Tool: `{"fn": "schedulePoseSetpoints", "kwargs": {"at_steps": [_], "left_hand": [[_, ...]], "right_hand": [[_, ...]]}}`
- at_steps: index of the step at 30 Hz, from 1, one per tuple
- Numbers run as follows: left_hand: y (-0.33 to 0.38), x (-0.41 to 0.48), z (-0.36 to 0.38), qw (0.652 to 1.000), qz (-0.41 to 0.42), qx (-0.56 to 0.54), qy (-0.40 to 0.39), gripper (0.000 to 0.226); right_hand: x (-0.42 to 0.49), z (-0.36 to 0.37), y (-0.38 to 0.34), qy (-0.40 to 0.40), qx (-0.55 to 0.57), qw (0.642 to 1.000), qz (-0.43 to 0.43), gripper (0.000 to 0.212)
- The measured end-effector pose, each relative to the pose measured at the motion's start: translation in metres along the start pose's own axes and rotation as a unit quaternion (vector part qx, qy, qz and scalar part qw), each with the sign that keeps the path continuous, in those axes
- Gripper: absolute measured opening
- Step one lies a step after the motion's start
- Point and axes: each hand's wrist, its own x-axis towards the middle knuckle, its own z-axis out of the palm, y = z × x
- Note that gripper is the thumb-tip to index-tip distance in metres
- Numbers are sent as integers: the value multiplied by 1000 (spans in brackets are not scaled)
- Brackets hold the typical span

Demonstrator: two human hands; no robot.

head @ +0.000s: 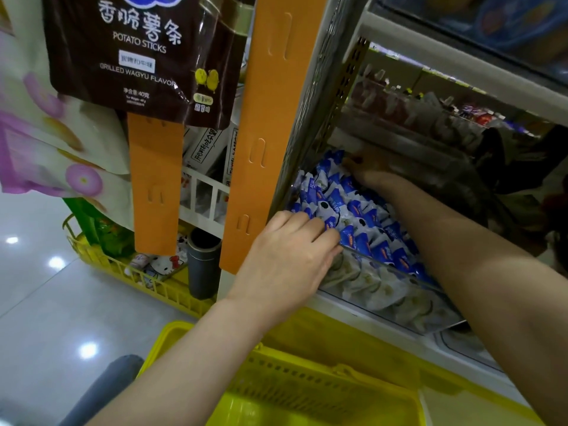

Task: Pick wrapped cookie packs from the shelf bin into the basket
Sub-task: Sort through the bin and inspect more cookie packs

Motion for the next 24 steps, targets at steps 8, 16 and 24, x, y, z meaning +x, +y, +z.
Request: {"fn": "schedulePoseSetpoints", "kwargs": {"at_steps": [8,16,24], "left_hand": [[-1,-1,2,1000,5,7,10,26],[0,-1,0,1000,-1,-2,-1,25],[0,-1,2,1000,-1,-9,-4,24]], "right_hand": [[-7,-35,22,105,6,994,-16,34],[-7,-24,33,65,-13,997,28,32],[-2,-17,25,47,-21,998,33,25]]}}
